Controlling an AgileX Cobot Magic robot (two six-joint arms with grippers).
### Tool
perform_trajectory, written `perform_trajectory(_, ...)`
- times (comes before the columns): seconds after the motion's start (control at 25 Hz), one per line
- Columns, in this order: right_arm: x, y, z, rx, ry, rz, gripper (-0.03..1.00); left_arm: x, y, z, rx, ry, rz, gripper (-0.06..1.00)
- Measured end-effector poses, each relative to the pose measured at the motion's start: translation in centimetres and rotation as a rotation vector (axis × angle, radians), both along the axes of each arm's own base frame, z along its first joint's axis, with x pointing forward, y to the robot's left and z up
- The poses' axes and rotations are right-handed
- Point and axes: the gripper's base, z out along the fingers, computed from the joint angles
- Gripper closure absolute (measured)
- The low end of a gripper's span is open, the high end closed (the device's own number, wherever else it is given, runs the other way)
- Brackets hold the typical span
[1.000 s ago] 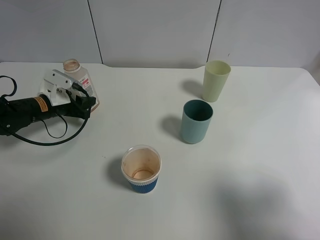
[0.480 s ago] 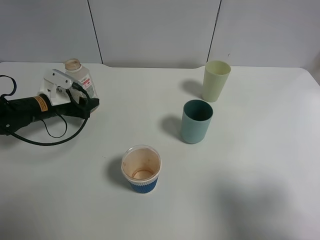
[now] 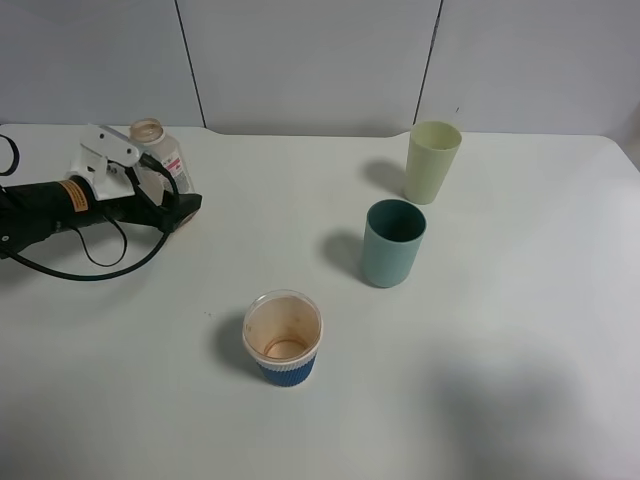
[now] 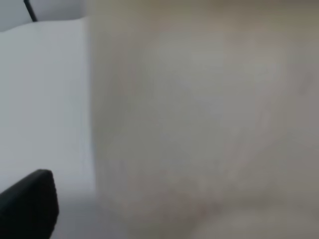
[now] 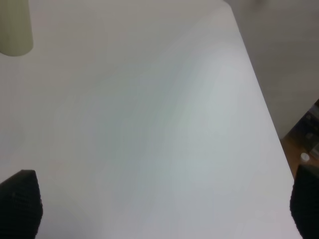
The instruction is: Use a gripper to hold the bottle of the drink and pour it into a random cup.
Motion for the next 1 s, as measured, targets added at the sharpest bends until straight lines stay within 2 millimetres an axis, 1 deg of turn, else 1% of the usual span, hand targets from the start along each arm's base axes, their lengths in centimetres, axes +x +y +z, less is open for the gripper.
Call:
perform_trajectory(0.24,0.0,0.0,0.0,0.000,0.000,0.000,-0.02,-0.3,-0.1,2.0,-0.049,0.043,0.008,-0.04)
perform_trajectory(0.36,0.0,0.0,0.0,0.000,0.000,0.000,-0.02,-1.1,-0.1,3.0,-0.036,0.040,0.011,-0.04)
perform_trajectory(0.72,0.0,0.0,0.0,0.000,0.000,0.000,-0.02,-5.4,0.1,7.2,0.016,-0.004,0.051,-0.04)
perform_trajectory(0.8,0.0,0.0,0.0,0.000,0.000,0.000,-0.02,-6.4,0.4,8.4,0.025,-0.019,0.089,-0.04)
perform_trajectory(1.0,0.0,0.0,0.0,0.000,0.000,0.000,-0.02,-8.1,1.6,11.5,0.060,-0.041,0.239,-0.04)
